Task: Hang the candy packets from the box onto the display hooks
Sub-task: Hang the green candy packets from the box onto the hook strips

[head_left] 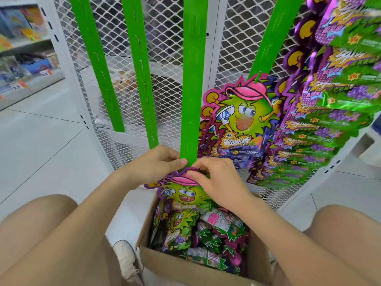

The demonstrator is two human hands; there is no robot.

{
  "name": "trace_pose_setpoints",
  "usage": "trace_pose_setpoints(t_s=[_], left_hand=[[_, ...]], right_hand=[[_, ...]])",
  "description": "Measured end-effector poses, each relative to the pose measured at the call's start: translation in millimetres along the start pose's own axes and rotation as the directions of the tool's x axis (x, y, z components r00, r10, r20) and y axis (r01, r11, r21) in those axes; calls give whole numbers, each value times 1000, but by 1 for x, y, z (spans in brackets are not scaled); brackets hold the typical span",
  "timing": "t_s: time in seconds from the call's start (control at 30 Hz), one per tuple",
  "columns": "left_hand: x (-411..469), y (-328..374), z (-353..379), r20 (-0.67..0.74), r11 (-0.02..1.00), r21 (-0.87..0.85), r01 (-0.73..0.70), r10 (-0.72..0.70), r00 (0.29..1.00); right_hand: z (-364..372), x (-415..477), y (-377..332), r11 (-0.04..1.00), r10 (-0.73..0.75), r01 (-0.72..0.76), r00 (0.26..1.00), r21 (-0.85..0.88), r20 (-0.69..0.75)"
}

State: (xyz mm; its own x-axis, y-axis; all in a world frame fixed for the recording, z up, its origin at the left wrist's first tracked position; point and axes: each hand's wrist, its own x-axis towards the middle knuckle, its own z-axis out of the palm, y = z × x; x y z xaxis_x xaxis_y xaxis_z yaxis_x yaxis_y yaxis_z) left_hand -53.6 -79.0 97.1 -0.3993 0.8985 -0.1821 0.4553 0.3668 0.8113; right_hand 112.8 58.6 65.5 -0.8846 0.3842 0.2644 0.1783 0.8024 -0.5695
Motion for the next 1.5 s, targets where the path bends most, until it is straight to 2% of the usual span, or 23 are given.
trace_pose_setpoints(t_s=[0.17,0.27,0.37,0.47,0.57,0.63,0.73,0.9,0.97,1.1,1.2,1.27,1.4,1.5], left_hand=[[0,-4,-3,63,998,-53,37,-34,997],[0,-6,-3,42,994,-65,82,-80,996],[-1,-2,0,56,985,-141,102,-95,994],[-3,-3,6,40,982,-143,120,-116,992],[-1,-11,9,71,976,-160,147,-137,988],[-1,-17,8,83,974,-168,151,-138,987],[-2,-20,7,72,977,-163,138,-128,989],[-6,-17,10,120,971,-212,110,-86,989],[-8,-14,13,87,973,-216,81,-63,994],[-10,-3,16,25,981,-191,-29,35,999],[-9,3,15,-39,971,-222,-89,83,996],[-8,9,17,-99,964,-226,-141,121,988],[-1,10,21,-192,940,-315,-129,70,979],[1,9,20,-190,955,-290,-62,5,982]], right_hand=[[-2,1,-3,984,99,-60,967,170,-234],[-6,4,-4,967,131,-65,955,246,-265],[-2,4,-3,974,111,-57,965,221,-239],[4,-3,-2,984,93,-71,986,161,-140],[16,-15,5,994,92,-99,989,53,112],[22,-23,10,993,115,-103,954,-57,278],[22,-30,16,990,128,-102,931,-93,342],[10,-30,18,989,146,-145,948,-24,284],[5,-31,13,990,118,-131,965,42,235],[-5,-29,3,983,30,-25,999,182,-24],[-15,-23,-2,976,-10,54,979,210,-201],[-19,-18,-4,975,-15,73,964,211,-265],[-22,-9,-6,979,-34,95,949,182,-313],[-22,-3,-5,981,-62,122,935,151,-349]])
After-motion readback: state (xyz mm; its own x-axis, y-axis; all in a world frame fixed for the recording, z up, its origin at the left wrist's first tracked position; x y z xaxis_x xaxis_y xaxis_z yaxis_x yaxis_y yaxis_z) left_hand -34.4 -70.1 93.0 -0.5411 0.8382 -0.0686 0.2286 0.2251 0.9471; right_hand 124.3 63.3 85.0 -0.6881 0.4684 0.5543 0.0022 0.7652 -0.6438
